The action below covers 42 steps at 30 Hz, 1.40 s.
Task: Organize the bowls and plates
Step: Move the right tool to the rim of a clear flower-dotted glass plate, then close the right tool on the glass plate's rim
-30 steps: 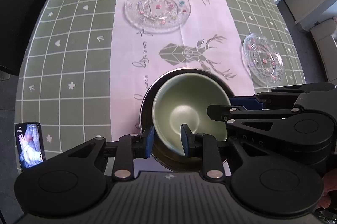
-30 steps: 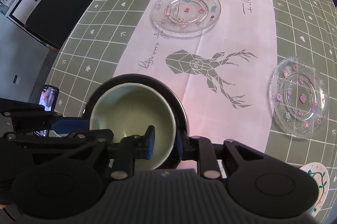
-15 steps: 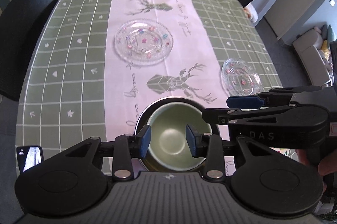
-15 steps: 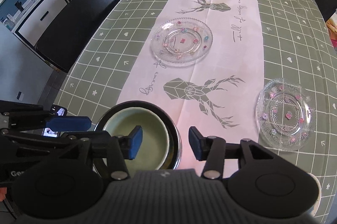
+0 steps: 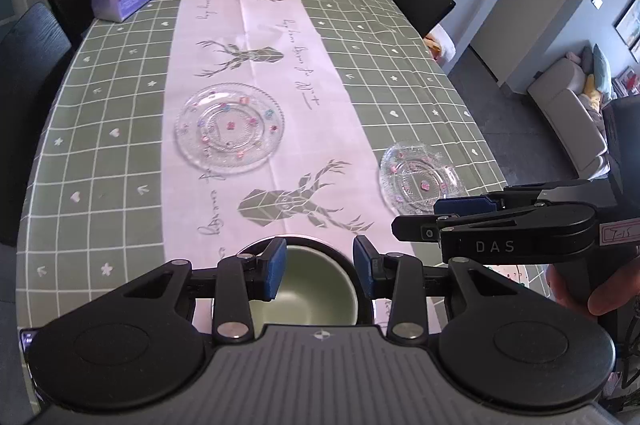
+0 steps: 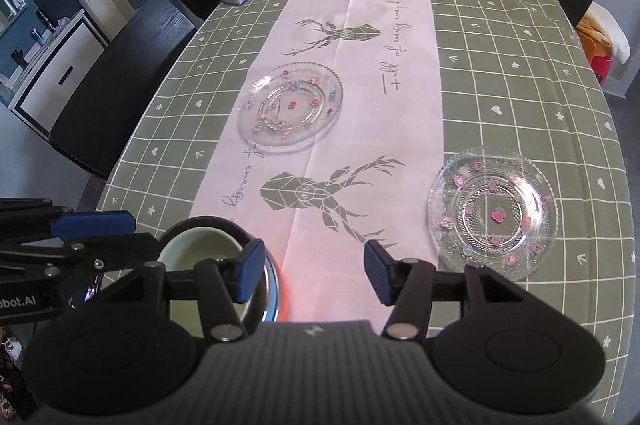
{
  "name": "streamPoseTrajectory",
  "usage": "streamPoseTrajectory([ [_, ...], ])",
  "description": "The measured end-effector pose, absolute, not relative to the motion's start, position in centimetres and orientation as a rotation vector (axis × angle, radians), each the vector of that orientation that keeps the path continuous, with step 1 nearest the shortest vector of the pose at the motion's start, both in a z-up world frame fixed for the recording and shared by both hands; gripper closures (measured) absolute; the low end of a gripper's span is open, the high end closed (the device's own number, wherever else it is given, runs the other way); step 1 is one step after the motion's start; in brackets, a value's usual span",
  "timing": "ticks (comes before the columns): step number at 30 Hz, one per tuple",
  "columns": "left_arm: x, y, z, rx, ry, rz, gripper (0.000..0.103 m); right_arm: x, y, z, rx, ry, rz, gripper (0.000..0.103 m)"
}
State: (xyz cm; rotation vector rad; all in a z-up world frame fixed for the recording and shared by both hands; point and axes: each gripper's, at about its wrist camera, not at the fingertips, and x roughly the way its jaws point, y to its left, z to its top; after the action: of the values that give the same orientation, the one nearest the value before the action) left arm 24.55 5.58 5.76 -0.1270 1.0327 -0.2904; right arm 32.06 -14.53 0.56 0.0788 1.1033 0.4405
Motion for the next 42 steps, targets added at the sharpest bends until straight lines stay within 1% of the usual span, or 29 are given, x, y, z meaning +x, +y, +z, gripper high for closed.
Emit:
streamPoseTrajectory([
  [3,25.6,4.4,5.5,-0.114,1.031,-0.308,0.059,32.6,-16.0,0.2,0.098,1.102,0.418,0.043],
  [5,26.3,3.6,5.3,-0.107,1.034,-0.317,0.059,33.0,-17.0,-0.2,0.106,1.104,0.4,0.043],
  [7,27.1,2.8,5.0,-0.106,1.041,-0.325,0.055,33.5,-18.0,-0.8,0.114,1.111,0.378,0.043],
  [8,27.5,2.5,4.8,-0.106,1.043,-0.327,0.049,33.8,-18.5,-1.1,0.119,1.115,0.368,0.043],
  [9,28.0,2.1,4.6,-0.106,1.046,-0.329,0.046,34.1,-19.0,-1.4,0.125,1.12,0.355,0.043],
  [14,30.2,0.1,2.9,-0.08,1.08,-0.338,0.043,35.9,-21.3,-3.4,0.155,1.149,0.297,0.043],
  [21,33.9,-2.7,-0.5,-0.013,1.147,-0.317,0.043,38.6,-24.4,-5.9,0.195,1.177,0.23,0.043],
  [25,35.6,-3.9,-2.4,-0.022,1.182,-0.324,0.043,40.1,-26.2,-7.4,0.205,1.193,0.183,0.045],
  [26,36.0,-4.2,-2.8,-0.024,1.185,-0.328,0.044,40.3,-26.6,-7.8,0.211,1.2,0.173,0.045],
  [27,36.3,-4.6,-3.2,-0.024,1.187,-0.335,0.047,40.6,-27.2,-8.3,0.218,1.208,0.16,0.045],
  [30,37.2,-6.1,-4.3,-0.019,1.198,-0.339,0.051,41.3,-28.7,-9.4,0.236,1.227,0.128,0.052],
  [32,37.7,-6.9,-5.1,-0.007,1.208,-0.335,0.053,41.7,-29.6,-10.0,0.251,1.234,0.111,0.053],
  [34,38.3,-7.8,-6.0,0.012,1.222,-0.33,0.056,42.0,-30.3,-10.4,0.264,1.237,0.103,0.056],
  [36,38.8,-8.3,-6.8,0.019,1.238,-0.326,0.061,42.2,-30.9,-10.8,0.281,1.239,0.1,0.057],
  [38,39.1,-8.6,-7.5,0.009,1.247,-0.321,0.062,42.4,-31.3,-11.2,0.294,1.24,0.1,0.06],
  [39,39.3,-8.7,-7.8,-0.001,1.253,-0.319,0.064,42.5,-31.5,-11.4,0.301,1.244,0.101,0.063],
  [42,39.7,-8.7,-8.5,-0.025,1.273,-0.314,0.067,42.6,-32.1,-12.0,0.327,1.253,0.101,0.072],
])
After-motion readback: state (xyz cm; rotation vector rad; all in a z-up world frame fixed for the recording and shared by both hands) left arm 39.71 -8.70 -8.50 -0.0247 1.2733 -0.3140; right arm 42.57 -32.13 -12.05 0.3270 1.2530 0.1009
